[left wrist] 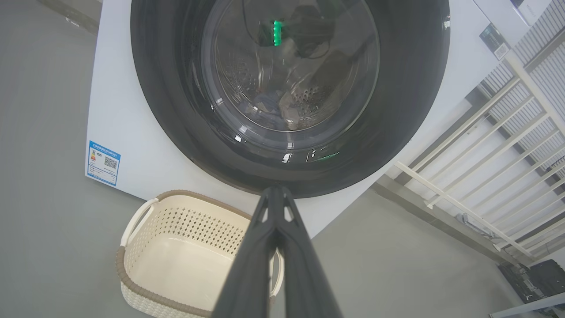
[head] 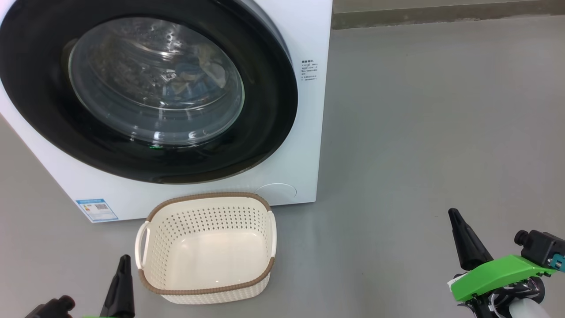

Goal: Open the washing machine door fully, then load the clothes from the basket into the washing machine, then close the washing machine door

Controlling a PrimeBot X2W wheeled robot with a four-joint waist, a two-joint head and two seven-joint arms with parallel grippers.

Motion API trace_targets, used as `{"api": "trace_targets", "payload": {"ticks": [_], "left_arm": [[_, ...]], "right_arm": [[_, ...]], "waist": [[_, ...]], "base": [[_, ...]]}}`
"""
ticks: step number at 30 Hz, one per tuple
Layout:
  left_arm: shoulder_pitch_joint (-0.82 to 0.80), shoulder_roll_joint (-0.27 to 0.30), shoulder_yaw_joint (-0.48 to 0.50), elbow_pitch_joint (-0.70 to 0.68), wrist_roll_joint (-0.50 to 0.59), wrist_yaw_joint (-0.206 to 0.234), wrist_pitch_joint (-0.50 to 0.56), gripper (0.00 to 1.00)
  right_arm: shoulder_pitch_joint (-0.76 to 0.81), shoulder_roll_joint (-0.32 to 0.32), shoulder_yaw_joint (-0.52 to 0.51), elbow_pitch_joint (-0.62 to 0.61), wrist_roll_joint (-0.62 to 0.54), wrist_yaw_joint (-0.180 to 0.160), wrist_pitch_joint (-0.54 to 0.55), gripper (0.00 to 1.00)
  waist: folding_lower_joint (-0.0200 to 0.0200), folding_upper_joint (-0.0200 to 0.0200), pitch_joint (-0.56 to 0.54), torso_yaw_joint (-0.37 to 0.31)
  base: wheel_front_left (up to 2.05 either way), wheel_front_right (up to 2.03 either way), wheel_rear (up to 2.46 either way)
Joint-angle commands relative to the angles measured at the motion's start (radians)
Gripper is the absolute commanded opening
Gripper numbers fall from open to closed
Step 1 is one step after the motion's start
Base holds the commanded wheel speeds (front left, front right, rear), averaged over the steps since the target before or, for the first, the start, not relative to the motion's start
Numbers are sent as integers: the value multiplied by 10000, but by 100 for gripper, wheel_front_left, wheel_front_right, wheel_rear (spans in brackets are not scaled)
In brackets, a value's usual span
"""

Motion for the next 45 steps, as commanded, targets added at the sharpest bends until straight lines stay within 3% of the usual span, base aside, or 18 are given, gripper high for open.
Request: {"api": "trace_targets", "payload": {"ticks": [1, 45], "left_arm": [[-361, 87, 213, -285, -284, -40, 79, 0], [-544, -370, 1018, -423, -3996, -97, 1373, 0]], "right_arm": [[-243, -75, -129, -286, 351, -7, 89, 0], [-121, 691, -1309, -572, 4124, -16, 1383, 0]], "waist": [[0, 0, 0, 3], [-1, 0, 21, 109]], "base": [[0, 0, 0], [0, 0, 0]]}}
